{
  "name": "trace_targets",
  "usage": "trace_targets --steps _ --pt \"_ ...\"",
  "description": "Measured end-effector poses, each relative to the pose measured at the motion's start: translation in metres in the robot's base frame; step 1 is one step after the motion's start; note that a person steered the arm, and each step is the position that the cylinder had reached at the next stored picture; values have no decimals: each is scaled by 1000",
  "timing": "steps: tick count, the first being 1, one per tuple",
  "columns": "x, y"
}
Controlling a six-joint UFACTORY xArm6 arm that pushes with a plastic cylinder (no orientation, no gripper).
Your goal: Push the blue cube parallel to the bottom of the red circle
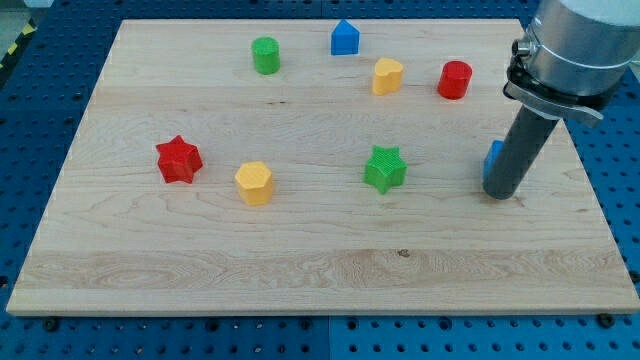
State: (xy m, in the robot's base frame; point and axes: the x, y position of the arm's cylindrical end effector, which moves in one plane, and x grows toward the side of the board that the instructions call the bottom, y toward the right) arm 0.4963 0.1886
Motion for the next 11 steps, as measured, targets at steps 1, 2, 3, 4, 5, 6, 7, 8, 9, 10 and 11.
trace_targets --steps 1,2,3,4,5,6,7,8,9,10,11 --pt "20 12" --pt "51 57" --pt "42 62" --pt "17 52" --pt "12 50" --pt "-10 42" --pt "-10 42" --pt "-10 31" --pt "-17 7" --pt "-27 -2" --pt "-41 -9"
